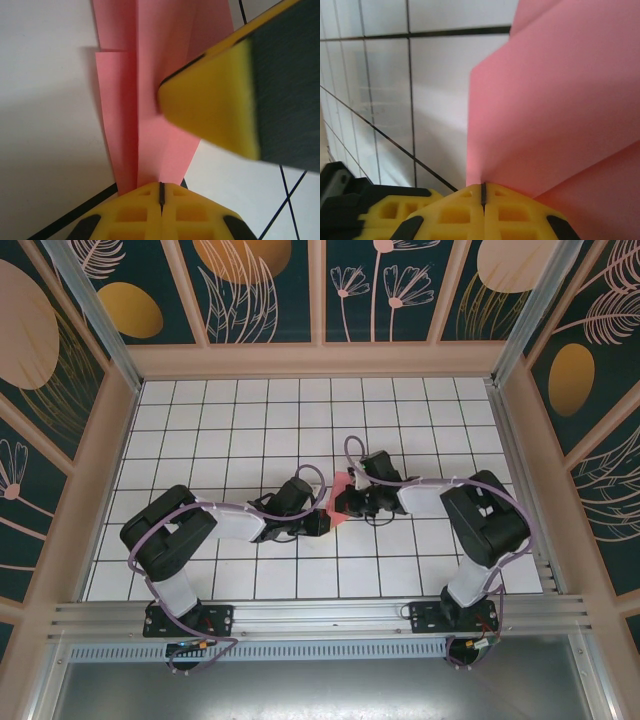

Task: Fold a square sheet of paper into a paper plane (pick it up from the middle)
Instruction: Fourth fold the wing at the center of the table.

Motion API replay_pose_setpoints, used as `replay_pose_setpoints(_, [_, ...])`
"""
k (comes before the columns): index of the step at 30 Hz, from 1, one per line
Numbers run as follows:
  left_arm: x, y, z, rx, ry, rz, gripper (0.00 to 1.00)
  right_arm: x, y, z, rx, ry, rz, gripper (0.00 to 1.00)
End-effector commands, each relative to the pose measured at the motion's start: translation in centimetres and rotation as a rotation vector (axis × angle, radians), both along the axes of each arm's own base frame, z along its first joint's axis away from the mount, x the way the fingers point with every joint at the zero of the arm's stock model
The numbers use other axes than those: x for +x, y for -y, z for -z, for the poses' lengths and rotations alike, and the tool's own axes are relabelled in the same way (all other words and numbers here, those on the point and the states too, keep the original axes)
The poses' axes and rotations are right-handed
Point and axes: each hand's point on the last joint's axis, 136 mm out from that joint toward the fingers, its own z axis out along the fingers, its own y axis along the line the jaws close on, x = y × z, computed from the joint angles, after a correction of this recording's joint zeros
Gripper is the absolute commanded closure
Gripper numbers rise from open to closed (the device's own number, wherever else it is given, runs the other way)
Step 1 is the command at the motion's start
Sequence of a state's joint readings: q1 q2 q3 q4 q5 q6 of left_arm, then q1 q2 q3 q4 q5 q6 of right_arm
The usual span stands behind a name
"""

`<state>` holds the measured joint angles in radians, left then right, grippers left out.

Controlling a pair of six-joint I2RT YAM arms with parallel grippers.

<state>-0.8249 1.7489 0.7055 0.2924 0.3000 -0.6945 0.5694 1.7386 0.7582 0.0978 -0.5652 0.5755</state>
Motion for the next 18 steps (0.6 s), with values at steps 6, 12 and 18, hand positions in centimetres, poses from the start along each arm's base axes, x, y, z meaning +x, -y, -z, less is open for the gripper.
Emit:
replay_pose_setpoints(6, [-0.5,-0.4,-1.7,-0.017,-0.018,-0.019,1.00,0.0,0.4,2.2,-0.065,-0.022,0.010,0.97])
replay_pose_setpoints(12, [1.1,0.4,-3.0,-0.028,0.018,-0.058,1.00,0.1,0.3,2.1,-0.064,-0.017,0.007,0.97])
replay_pose_setpoints(18, [0.5,-0.6,0.9,0.073,-0.055,-0.067,1.00,0.3,0.3,2.1,-0.064,-0.014,0.006,0.97])
